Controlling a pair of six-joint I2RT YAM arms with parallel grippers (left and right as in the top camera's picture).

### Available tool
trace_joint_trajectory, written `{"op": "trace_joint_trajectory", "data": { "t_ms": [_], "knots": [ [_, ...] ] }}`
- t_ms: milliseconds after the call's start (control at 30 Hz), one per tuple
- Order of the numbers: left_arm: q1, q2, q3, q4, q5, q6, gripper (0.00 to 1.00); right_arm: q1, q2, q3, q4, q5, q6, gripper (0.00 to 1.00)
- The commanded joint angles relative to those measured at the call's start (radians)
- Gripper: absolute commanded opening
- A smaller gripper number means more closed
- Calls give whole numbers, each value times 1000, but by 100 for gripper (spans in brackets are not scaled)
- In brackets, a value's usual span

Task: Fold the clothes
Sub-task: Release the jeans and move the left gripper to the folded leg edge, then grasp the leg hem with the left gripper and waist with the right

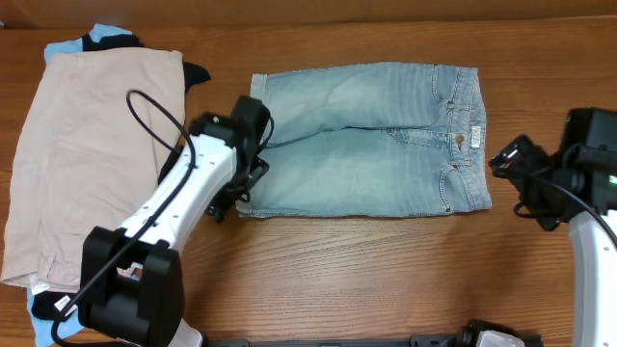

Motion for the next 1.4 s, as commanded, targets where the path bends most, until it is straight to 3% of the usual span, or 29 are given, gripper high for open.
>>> {"op": "trace_joint_trajectory", "data": {
  "t_ms": [0,167,367,533,700,800,967,1033,1100,1133,1367],
  "knots": [
    [20,-6,-78,66,95,-38,91,0,8,-31,23,28,19,100],
    [36,-6,-171,183,179,-17,92,0,25,-35,53,29,19,99],
    [95,-5,-195,346,289,178,94,0,44,-35,79,28,19,99],
    [100,25,-197,352,299,227,88,0,69,-35,72,25,19,98],
    [107,92,-197,362,436,334,85,0,93,-35,74,25,19,98],
    [125,117,-197,345,489,422,76,0,99,-36,74,25,19,98],
    [127,147,-197,267,374,425,63,0,99,-36,73,25,19,97],
    [126,153,-197,238,325,424,46,0,99,-36,71,25,19,97],
    [126,154,-197,215,263,425,13,0,99,-36,66,26,18,96],
    [127,153,-197,207,233,425,4,0,99,-36,63,26,19,96],
    [164,153,-113,113,124,433,4,4,100,-82,64,-16,18,87]
  ]
}}
